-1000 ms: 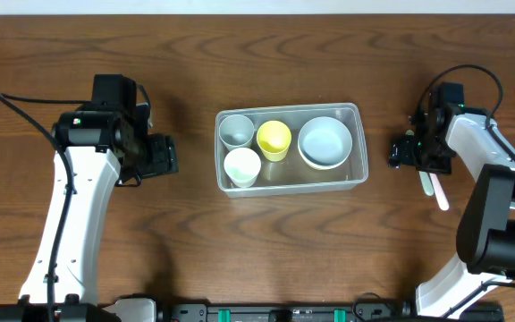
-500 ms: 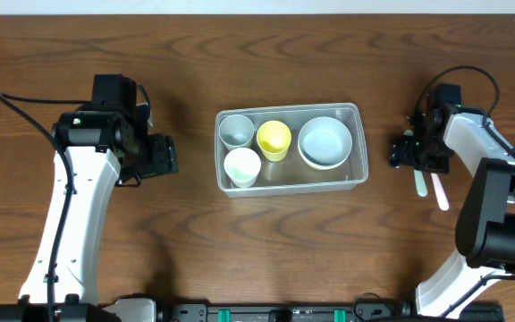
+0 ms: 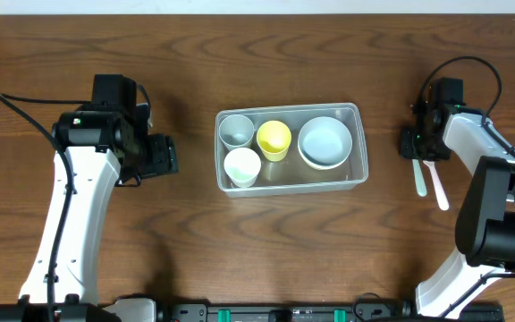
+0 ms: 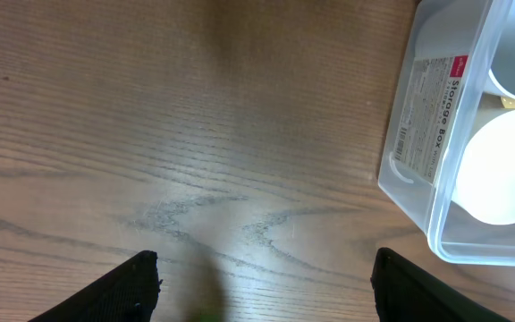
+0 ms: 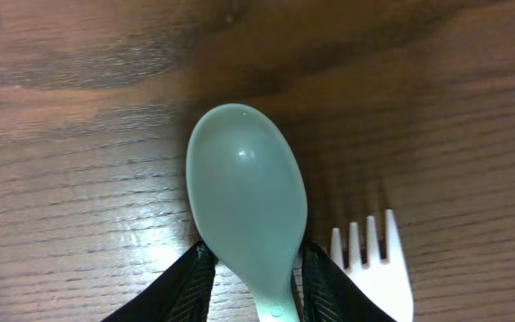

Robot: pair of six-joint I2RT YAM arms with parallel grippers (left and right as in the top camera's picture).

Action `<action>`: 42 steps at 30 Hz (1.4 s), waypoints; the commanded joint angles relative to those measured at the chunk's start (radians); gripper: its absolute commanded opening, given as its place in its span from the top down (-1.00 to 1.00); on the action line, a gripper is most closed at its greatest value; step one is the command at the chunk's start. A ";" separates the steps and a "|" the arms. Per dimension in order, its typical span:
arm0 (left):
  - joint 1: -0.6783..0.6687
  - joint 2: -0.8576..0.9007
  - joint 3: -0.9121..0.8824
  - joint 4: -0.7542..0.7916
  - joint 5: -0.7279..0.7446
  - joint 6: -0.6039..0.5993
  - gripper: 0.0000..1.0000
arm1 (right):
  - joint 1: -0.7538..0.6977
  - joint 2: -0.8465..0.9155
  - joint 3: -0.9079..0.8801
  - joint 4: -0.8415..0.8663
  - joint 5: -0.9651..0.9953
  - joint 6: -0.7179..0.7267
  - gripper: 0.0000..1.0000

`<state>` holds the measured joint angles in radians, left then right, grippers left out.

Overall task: Pack container
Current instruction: 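Move the right gripper to the mint-green spoon and grasp it, then lift the mint-green spoon and carry it over the box with the right gripper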

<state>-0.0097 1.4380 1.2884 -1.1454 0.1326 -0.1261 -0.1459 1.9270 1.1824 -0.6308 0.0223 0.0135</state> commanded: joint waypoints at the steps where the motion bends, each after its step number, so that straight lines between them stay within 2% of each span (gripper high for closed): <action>1: -0.001 -0.007 0.002 -0.005 0.010 0.013 -0.54 | -0.004 0.022 -0.008 0.002 0.030 -0.011 0.38; 4: -0.001 -0.007 0.002 -0.005 0.010 0.013 -0.53 | -0.004 0.022 -0.008 0.000 0.030 -0.011 0.51; 15: -0.001 -0.007 0.002 -0.005 0.010 0.013 -0.53 | -0.004 0.022 -0.008 -0.020 0.030 -0.011 0.65; 24: -0.001 -0.007 0.002 -0.005 0.010 0.014 -0.53 | -0.003 0.017 -0.006 -0.020 0.029 -0.010 0.97; 32: -0.001 -0.007 0.002 -0.005 0.010 0.014 -0.53 | 0.030 -0.139 0.103 -0.100 -0.006 -0.020 0.97; 38: -0.001 -0.007 0.002 -0.004 0.010 0.013 -0.53 | 0.150 -0.316 0.219 -0.161 -0.102 -0.186 0.97; 42: -0.001 -0.007 0.002 -0.004 0.010 0.013 -0.53 | 0.319 -0.401 0.234 -0.179 -0.110 -0.385 0.97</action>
<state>-0.0097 1.4380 1.2884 -1.1450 0.1329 -0.1261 0.0654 1.5673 1.4128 -0.7898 -0.0452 -0.1822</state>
